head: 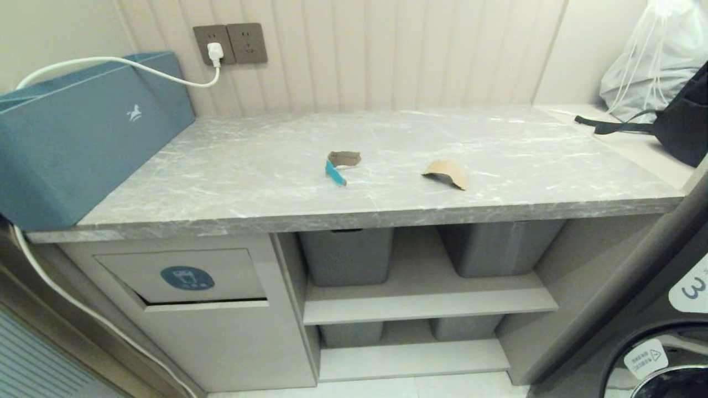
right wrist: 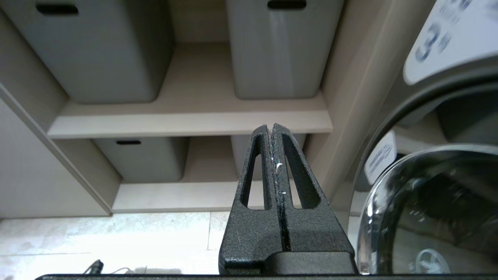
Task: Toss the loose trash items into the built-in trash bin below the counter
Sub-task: Pick up the garbage
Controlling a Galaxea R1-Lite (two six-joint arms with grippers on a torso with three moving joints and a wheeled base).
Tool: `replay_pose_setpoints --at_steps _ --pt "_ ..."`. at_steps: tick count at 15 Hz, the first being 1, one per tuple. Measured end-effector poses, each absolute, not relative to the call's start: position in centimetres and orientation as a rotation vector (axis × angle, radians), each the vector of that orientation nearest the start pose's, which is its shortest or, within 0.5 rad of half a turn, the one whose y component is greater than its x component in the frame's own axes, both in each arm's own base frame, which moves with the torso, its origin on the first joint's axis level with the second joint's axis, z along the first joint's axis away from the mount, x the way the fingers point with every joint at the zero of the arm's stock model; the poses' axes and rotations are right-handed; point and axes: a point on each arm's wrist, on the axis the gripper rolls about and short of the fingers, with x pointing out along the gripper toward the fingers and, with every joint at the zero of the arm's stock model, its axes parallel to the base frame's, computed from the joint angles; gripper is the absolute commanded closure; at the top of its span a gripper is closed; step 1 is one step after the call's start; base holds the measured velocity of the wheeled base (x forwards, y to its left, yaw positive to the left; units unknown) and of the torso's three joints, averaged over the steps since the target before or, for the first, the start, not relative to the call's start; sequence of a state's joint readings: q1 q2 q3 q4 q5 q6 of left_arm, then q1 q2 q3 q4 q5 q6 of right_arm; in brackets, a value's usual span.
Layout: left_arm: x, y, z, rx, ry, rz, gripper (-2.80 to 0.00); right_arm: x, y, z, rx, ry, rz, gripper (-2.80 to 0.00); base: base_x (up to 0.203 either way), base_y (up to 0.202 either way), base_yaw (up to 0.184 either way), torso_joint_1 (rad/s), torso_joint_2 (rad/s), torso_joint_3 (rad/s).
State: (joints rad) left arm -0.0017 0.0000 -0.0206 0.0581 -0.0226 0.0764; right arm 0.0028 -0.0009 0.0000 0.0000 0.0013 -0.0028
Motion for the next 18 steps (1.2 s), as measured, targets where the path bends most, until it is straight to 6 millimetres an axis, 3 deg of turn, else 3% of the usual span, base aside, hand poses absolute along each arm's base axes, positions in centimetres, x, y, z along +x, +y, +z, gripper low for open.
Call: replay_pose_setpoints --at_steps 10,13,15,16,18 --pt "-2.6 -0.1 8.0 0.077 0.038 -0.052 0.0 -2.3 0.0 7.6 -0.004 -0.002 0.006 0.0 0.0 0.0 0.0 0.232 -0.51 -0.276" --pt "-2.5 -0.3 12.5 0.076 -0.016 -0.132 0.0 -2.3 0.0 7.5 -0.002 -0.001 0.006 0.0 0.0 0.0 0.0 0.058 -0.11 -0.06" --pt "-0.7 -0.5 16.8 0.074 0.021 -0.236 0.0 -2.3 0.0 7.6 -0.002 -0.001 0.006 0.0 0.0 0.0 0.0 0.009 -0.01 -0.009" --pt "1.1 -0.6 19.2 0.075 0.058 -0.3 -2.8 -2.3 0.0 7.5 -0.001 -0.001 0.006 0.0 0.0 0.0 0.0 0.0 0.0 0.0" --pt "5.9 -1.1 23.1 0.077 0.127 -0.431 -2.8 -2.3 0.0 7.5 -0.001 -0.001 0.005 0.0 0.0 0.0 0.0 0.0 0.0 0.0"
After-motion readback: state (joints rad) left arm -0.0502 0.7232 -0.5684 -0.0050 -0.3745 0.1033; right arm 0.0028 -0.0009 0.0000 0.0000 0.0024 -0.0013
